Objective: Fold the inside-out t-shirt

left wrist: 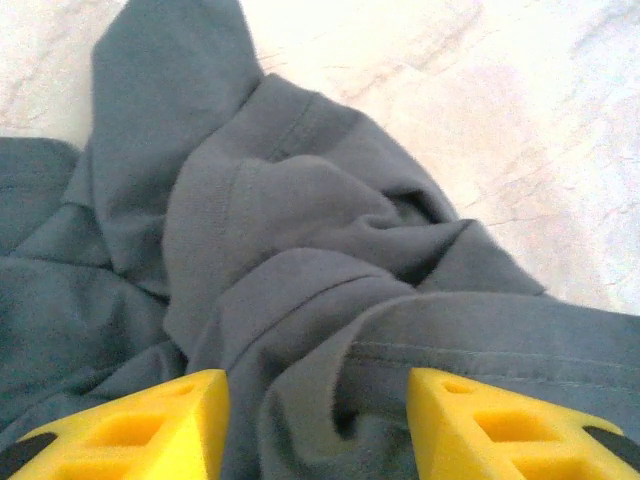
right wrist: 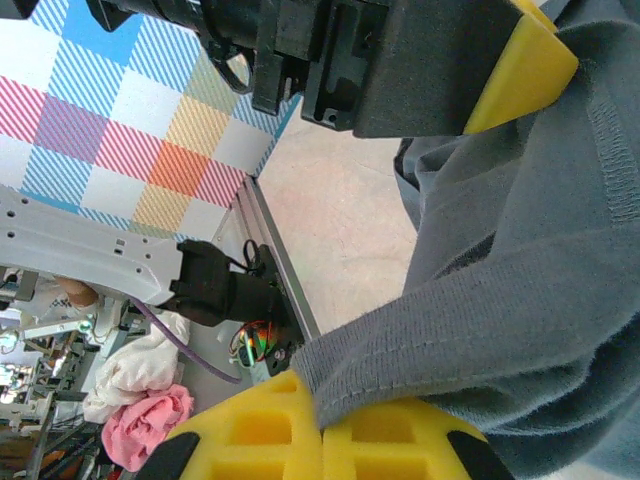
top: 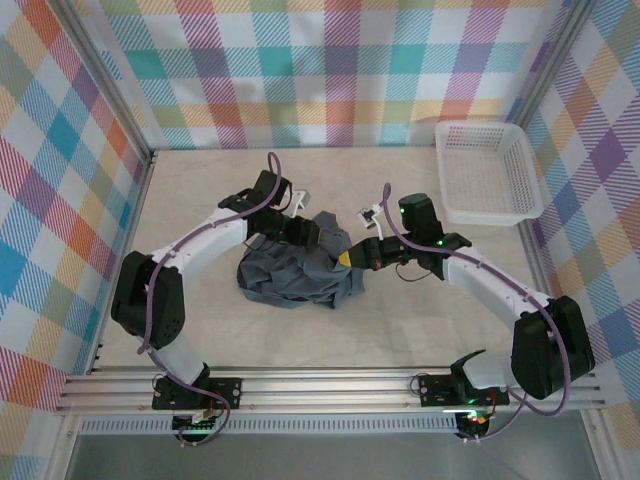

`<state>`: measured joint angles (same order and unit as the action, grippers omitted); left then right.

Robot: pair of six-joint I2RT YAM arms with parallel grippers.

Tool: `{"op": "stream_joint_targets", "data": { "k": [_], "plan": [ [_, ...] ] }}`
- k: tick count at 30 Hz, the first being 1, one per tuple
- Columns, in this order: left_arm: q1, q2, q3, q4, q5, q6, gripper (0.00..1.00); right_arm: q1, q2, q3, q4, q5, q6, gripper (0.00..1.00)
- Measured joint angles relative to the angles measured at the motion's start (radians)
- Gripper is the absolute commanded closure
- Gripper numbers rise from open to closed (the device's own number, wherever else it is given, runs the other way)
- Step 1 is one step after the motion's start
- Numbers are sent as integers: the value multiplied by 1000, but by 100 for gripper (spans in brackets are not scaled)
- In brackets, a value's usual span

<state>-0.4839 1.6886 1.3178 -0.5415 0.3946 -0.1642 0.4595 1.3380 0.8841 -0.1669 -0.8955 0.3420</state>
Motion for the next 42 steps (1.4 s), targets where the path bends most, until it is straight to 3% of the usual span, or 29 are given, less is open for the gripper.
{"op": "stream_joint_targets", "data": {
  "k": [5,9,10,14,17,20,25,28,30,35,42],
  "plan": [
    [0,58,60,-6,3,1,75,0,0,0,0,0,0,100],
    [0,66,59,-29,-14,11,99,0,0,0,-1,5,0,100],
    [0,64,57,-29,-16,14,100,0,0,0,-3,13,-1,100],
    [13,32,23,-31,-11,4,100,1,0,0,-40,106,-14,100],
    [46,-33,4,-27,46,-41,100,-2,0,-11,-56,209,-12,86],
    [94,-150,-8,7,107,-102,100,-3,0,-69,-49,293,-4,80],
    [106,-298,-38,58,185,-142,100,-7,-5,-94,-89,333,4,58],
    [99,-298,-65,57,207,-147,100,-2,-40,-68,-95,359,-16,46],
    [98,-280,-73,41,211,-149,100,11,-81,-56,-79,391,-47,32],
    [98,-267,-74,38,211,-148,100,81,-52,45,-48,455,-179,25],
    [93,-268,-72,16,210,-135,100,214,219,306,-71,598,-349,24]
  ]
}}
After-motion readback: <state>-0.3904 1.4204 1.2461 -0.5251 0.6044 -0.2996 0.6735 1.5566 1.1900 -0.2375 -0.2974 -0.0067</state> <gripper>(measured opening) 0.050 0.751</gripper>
